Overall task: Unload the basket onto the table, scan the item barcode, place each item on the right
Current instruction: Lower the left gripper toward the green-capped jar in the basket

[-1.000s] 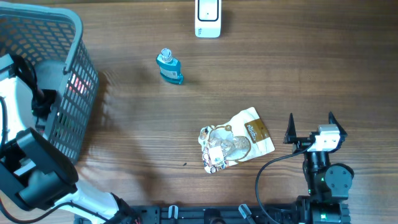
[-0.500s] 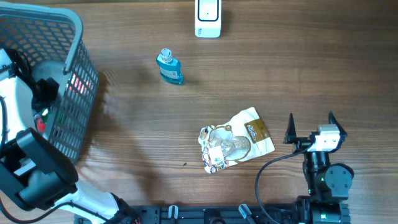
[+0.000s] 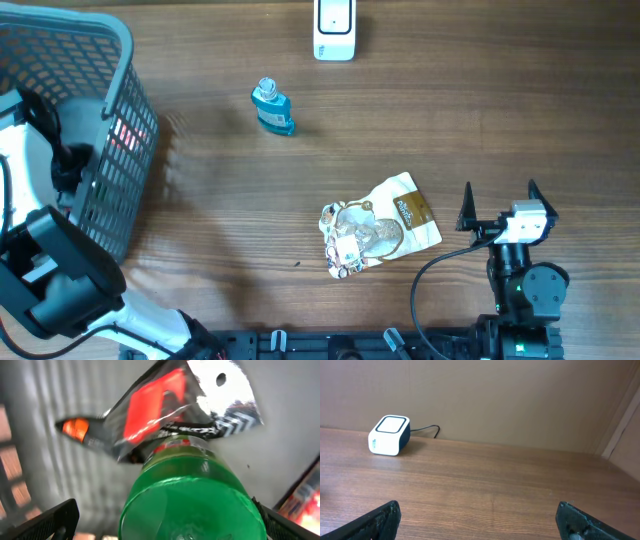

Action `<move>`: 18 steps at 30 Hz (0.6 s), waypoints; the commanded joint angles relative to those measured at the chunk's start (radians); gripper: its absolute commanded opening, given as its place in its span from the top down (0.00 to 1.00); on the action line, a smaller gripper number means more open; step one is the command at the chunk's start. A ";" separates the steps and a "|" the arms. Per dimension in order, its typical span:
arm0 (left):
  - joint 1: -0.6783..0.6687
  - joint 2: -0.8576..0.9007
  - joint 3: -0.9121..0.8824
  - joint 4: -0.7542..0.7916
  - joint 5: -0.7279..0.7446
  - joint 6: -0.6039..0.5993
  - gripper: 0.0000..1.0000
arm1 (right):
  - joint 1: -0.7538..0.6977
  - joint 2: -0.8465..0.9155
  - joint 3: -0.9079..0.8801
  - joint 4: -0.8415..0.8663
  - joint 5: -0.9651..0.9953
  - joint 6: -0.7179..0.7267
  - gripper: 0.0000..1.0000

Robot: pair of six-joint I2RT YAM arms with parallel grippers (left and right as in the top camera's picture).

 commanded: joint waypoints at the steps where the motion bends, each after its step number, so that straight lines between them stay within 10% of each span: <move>1: 0.005 0.009 0.006 -0.005 0.010 -0.324 0.00 | -0.004 0.000 -0.001 0.002 -0.016 -0.011 0.00; 18: 0.006 0.091 0.002 0.063 0.039 -0.485 0.00 | -0.004 0.000 -0.001 0.002 -0.016 -0.011 0.00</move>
